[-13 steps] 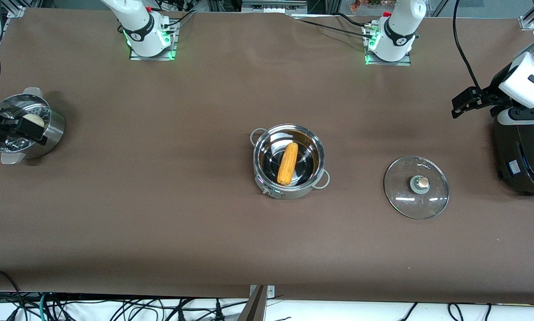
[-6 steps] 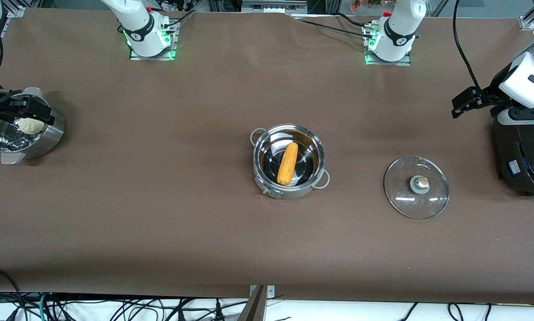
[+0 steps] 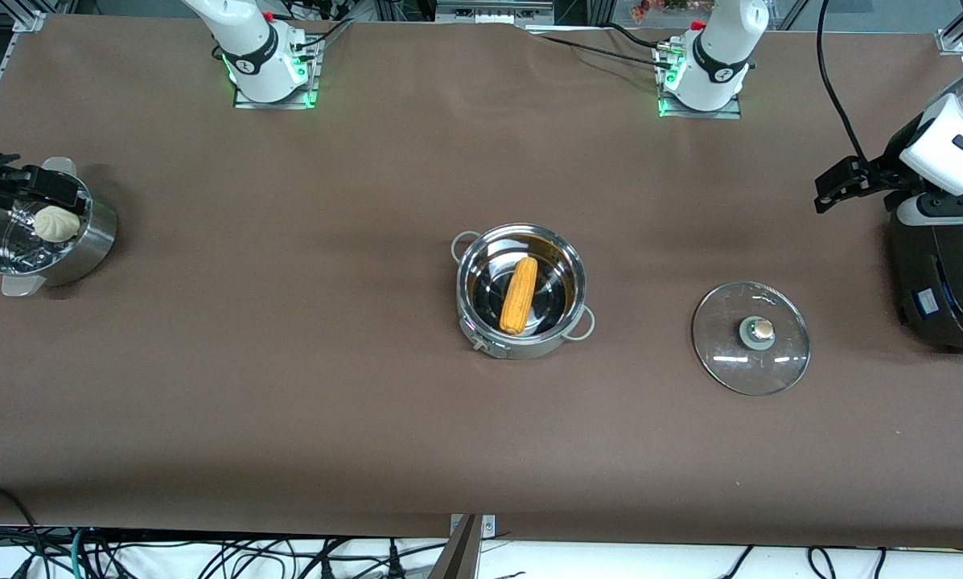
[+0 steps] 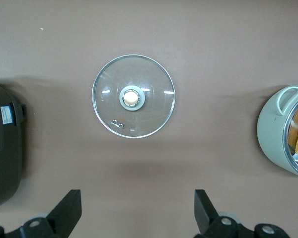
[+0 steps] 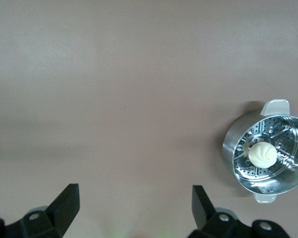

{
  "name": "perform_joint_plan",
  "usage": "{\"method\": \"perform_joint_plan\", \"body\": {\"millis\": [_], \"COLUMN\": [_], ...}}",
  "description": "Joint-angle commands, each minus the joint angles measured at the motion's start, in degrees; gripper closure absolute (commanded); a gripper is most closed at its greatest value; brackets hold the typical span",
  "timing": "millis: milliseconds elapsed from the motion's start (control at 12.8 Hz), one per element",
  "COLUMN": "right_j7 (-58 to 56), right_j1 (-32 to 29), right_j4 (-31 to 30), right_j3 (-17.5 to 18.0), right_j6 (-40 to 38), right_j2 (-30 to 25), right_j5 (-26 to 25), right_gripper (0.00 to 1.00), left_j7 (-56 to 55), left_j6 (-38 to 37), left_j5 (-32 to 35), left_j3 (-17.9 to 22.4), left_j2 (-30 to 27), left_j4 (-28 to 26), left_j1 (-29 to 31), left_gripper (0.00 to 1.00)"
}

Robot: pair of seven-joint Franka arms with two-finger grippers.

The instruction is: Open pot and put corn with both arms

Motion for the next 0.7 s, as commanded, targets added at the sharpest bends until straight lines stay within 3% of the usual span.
{"method": "perform_joint_plan", "body": {"millis": [0,624], "right_j7": [-0.89,-0.89], "right_j1": [-0.42,-0.08], "right_j4": [-1.63,-2.07], "right_j3": [0.90,0.99], "right_j6": [0.46,-1.12], "right_j2": [-1.85,-2.38], "right_j5": [-0.35,-0.08], "right_gripper": [0.00,0.00], "left_j7": [0.22,0.31], "left_j6": [-1.16,-1.43], "left_j5": [0.53,0.53], "left_j3": [-0.23,-0.23], "left_j2": [0.26,0.26], "left_j4": [1.25,1.25], "left_j1": [0.20,0.20], "left_gripper": [0.00,0.00]}}
